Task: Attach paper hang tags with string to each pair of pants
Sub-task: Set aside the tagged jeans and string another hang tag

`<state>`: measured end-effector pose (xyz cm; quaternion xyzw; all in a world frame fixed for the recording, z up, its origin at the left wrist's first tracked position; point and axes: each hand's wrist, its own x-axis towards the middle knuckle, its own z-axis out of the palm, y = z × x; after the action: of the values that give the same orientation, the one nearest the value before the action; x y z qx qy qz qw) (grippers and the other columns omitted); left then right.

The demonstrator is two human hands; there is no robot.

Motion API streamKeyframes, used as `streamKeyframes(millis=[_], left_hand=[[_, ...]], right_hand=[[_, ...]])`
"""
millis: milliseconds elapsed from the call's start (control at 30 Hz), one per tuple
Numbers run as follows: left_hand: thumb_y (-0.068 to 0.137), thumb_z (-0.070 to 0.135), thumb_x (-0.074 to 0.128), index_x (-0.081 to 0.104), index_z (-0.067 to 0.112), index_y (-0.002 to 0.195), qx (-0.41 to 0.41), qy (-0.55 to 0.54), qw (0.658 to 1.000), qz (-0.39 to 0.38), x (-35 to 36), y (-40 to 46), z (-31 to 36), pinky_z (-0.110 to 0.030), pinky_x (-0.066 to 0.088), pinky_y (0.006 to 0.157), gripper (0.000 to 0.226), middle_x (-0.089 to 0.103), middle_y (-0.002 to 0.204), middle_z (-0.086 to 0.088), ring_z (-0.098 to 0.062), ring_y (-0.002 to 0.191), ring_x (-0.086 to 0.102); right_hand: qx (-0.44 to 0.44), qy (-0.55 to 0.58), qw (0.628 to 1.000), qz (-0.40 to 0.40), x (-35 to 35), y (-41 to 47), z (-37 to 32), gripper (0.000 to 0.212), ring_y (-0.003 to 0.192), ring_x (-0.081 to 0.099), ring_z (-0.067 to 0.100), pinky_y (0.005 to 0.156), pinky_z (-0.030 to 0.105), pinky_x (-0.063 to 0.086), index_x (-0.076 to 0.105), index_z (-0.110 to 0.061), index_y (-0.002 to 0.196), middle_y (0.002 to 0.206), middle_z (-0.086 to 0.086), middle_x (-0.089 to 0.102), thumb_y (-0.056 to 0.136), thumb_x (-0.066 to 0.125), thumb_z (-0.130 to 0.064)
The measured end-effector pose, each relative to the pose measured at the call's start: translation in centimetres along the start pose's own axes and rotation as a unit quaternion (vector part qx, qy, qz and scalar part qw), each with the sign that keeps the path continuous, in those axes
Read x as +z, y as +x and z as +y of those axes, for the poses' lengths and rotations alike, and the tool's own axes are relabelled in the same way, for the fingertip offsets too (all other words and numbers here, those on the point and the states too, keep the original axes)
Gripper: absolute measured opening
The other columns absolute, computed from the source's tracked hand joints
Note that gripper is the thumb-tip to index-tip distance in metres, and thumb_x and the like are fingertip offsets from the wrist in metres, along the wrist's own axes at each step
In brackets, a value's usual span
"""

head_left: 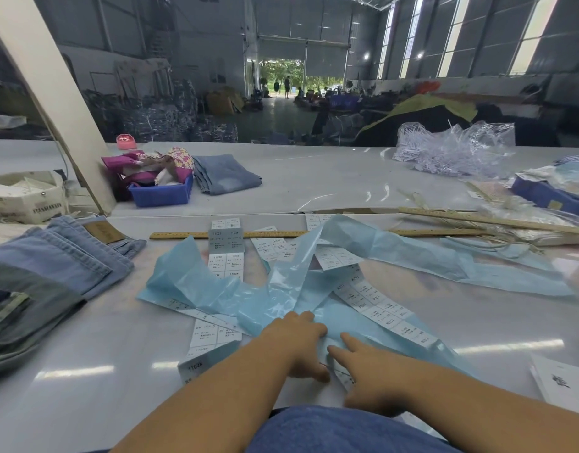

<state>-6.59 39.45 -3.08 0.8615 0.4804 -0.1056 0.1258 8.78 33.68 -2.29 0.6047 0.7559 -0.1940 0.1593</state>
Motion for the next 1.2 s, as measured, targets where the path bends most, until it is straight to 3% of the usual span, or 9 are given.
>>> streamKeyframes(millis=[133, 267, 367, 467, 733, 867, 1000, 1100, 1200], left_hand=[[0.091, 0.056, 0.051, 0.045, 0.022, 0.138, -0.025, 0.052, 0.998, 0.027, -0.2, 0.0, -0.2, -0.044, 0.037, 0.101, 0.058, 0.042, 0.138, -0.006, -0.03, 0.125, 0.04], [0.096, 0.054, 0.04, 0.032, 0.022, 0.148, -0.076, 0.1, 0.992, 0.0, -0.1, 0.1, -0.5, -0.047, 0.025, 0.111, 0.061, 0.023, 0.156, -0.012, -0.035, 0.141, 0.022], [0.097, 0.058, 0.034, 0.012, 0.022, 0.156, -0.134, 0.109, 0.985, -0.012, 0.0, 0.0, -1.2, -0.05, 0.011, 0.117, 0.072, -0.004, 0.164, -0.012, -0.038, 0.149, -0.003], [0.1, 0.048, 0.032, 0.005, 0.019, 0.157, -0.178, 0.121, 0.977, 0.004, -0.4, -0.2, -1.9, -0.052, 0.008, 0.118, 0.069, -0.011, 0.163, -0.014, -0.04, 0.148, -0.007], [0.092, 0.027, 0.052, 0.054, 0.019, 0.12, -0.176, 0.061, 0.981, 0.045, -1.5, -0.3, -1.8, -0.035, 0.039, 0.082, 0.03, 0.056, 0.122, -0.004, -0.025, 0.111, 0.054], [0.093, 0.018, 0.048, 0.051, 0.029, 0.13, -0.041, -0.039, 0.998, 0.009, -1.0, 0.0, -1.1, -0.042, 0.042, 0.099, 0.039, 0.047, 0.135, -0.003, -0.026, 0.123, 0.045], [0.097, 0.032, 0.043, 0.027, 0.034, 0.15, -0.035, 0.033, 0.999, -0.022, 0.0, 0.1, -1.3, -0.05, 0.026, 0.114, 0.055, 0.019, 0.159, -0.001, -0.032, 0.142, 0.023], [0.095, 0.052, 0.038, 0.013, 0.03, 0.155, -0.12, 0.051, 0.991, -0.034, 0.3, -0.2, -2.1, -0.052, 0.016, 0.117, 0.069, 0.006, 0.164, -0.007, -0.037, 0.148, 0.008], [0.094, 0.056, 0.038, 0.014, 0.028, 0.155, -0.136, 0.053, 0.989, -0.038, -0.1, -0.3, -1.7, -0.051, 0.018, 0.116, 0.071, 0.009, 0.163, -0.009, -0.037, 0.148, 0.01]], right_hand=[[-0.01, 0.019, 1.0, -0.011, 0.0, -0.1, -0.1, 0.087, 0.149, 0.018, 0.022, 0.117, 0.04, 0.026, 0.005, -0.033, 0.155, 0.164, -0.007, -0.015, 0.085, 0.056, -0.034], [-0.024, 0.021, 0.999, -0.04, -0.4, -0.3, -0.5, 0.08, 0.148, 0.021, 0.019, 0.116, 0.039, 0.028, 0.014, -0.034, 0.154, 0.164, -0.01, -0.012, 0.086, 0.057, -0.034], [0.0, 0.0, 0.999, -0.034, -0.7, -0.5, -0.6, 0.067, 0.146, 0.025, 0.024, 0.115, 0.042, 0.03, 0.027, -0.031, 0.149, 0.164, -0.002, 0.002, 0.088, 0.052, -0.028], [0.047, -0.016, 0.998, -0.027, -0.7, -0.9, -0.1, 0.064, 0.141, 0.029, 0.03, 0.112, 0.048, 0.032, 0.027, -0.031, 0.147, 0.155, 0.003, 0.02, 0.087, 0.047, -0.023], [0.023, 0.01, 0.999, 0.02, -1.1, -0.8, 0.0, 0.045, 0.131, 0.04, 0.025, 0.106, 0.04, 0.038, 0.046, -0.029, 0.135, 0.135, -0.002, 0.041, 0.091, 0.043, -0.023], [0.006, 0.089, 0.996, 0.008, -1.2, -0.8, -0.3, 0.065, 0.144, 0.03, 0.018, 0.113, 0.033, 0.027, 0.016, -0.031, 0.154, 0.16, -0.009, 0.022, 0.096, 0.041, -0.018], [0.151, 0.095, 0.98, 0.084, -1.4, -0.7, 1.1, 0.061, 0.122, 0.049, 0.022, 0.101, 0.037, 0.045, 0.027, -0.025, 0.148, 0.141, 0.004, 0.039, 0.092, 0.049, -0.015], [0.214, 0.069, 0.973, 0.054, -1.5, -0.9, 1.7, 0.062, 0.109, 0.054, 0.019, 0.092, 0.033, 0.05, 0.036, -0.018, 0.139, 0.125, 0.003, 0.049, 0.084, 0.064, -0.026], [0.219, 0.08, 0.972, 0.016, -2.0, -1.1, 1.6, 0.046, 0.082, 0.058, 0.011, 0.067, 0.024, 0.051, 0.05, -0.018, 0.114, 0.098, -0.003, 0.056, 0.077, 0.076, -0.03]])
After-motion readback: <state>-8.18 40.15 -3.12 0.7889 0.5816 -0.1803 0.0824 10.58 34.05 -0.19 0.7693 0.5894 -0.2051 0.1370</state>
